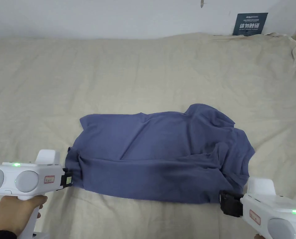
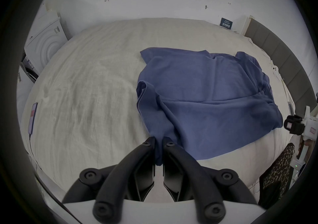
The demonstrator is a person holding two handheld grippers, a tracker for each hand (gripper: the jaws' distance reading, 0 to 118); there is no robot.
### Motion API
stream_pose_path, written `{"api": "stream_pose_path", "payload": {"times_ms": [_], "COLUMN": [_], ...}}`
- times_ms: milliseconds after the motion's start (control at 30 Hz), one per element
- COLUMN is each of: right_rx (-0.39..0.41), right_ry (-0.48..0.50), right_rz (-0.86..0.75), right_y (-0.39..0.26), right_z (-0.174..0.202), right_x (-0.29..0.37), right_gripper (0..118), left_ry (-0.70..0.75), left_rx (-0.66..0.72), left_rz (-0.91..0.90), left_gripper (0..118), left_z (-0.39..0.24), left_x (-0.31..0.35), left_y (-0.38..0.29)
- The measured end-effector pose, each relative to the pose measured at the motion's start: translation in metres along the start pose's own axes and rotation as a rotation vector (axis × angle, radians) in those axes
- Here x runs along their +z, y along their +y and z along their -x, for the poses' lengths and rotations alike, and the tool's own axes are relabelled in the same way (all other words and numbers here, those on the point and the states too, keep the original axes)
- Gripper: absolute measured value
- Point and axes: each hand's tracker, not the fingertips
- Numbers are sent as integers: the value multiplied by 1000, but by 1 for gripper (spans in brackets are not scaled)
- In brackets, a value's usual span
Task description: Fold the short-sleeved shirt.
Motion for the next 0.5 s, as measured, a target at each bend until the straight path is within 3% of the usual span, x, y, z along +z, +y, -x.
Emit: {"api": "stream_pose_path", "payload": {"times_ms": [200, 233, 300, 333, 433, 500], "right_rx": [-9, -19, -22, -6, 9, -54], "right_ry": [35, 57, 70, 95, 114, 147], "right_rz": [46, 47, 39, 33, 4, -28], "right_y": [1, 0, -1, -2, -2, -2], "right_z": [3, 2, 2, 3, -1, -10], "right_x": [-21, -21, -19, -16, -4, 6], "right_gripper": [85, 68, 11, 6, 5, 5], "left_ry": [-5, -5, -5, -7, -8, -4], "left_rx": [10, 13, 22, 27, 39, 39], "left_rz": [4, 7, 12, 11, 14, 27], "left_gripper": [6, 6, 6, 6, 6, 6], "left_z": [-2, -2, 0, 1, 9, 14], "left_x": [1, 0, -2, -1, -5, -6], "left_y": [-2, -4, -6, -8, -13, -18]}}
